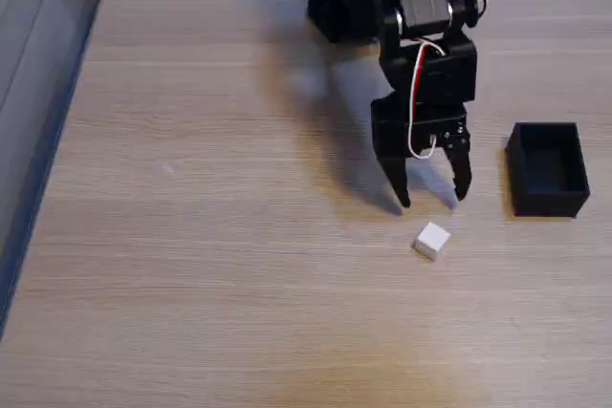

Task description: Pick a white block and place it in the black box.

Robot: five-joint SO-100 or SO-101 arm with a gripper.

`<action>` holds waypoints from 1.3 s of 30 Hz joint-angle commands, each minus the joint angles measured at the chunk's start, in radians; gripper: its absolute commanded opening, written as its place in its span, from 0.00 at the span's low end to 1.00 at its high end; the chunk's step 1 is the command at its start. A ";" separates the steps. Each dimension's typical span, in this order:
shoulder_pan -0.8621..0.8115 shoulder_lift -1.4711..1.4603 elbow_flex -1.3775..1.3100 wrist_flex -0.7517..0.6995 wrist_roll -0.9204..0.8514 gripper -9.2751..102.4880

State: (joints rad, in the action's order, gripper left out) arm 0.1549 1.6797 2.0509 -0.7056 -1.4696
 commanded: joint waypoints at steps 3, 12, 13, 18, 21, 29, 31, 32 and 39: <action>-0.020 -0.078 -0.118 0.028 -0.002 0.35; -0.044 -0.164 -0.189 0.060 -0.026 0.35; -0.046 -0.170 -0.193 0.060 -0.028 0.35; -0.052 -0.196 -0.219 0.060 -0.032 0.35; -0.054 -0.204 -0.224 0.060 -0.037 0.34; -0.054 -0.216 -0.235 0.060 -0.057 0.34; -0.052 -0.219 -0.241 0.060 -0.060 0.33; -0.051 -0.222 -0.244 0.060 -0.060 0.33; -0.040 -0.241 -0.272 0.060 -0.071 0.28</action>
State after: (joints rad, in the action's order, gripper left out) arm 0.1058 1.4343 1.8178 -0.6535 -1.5263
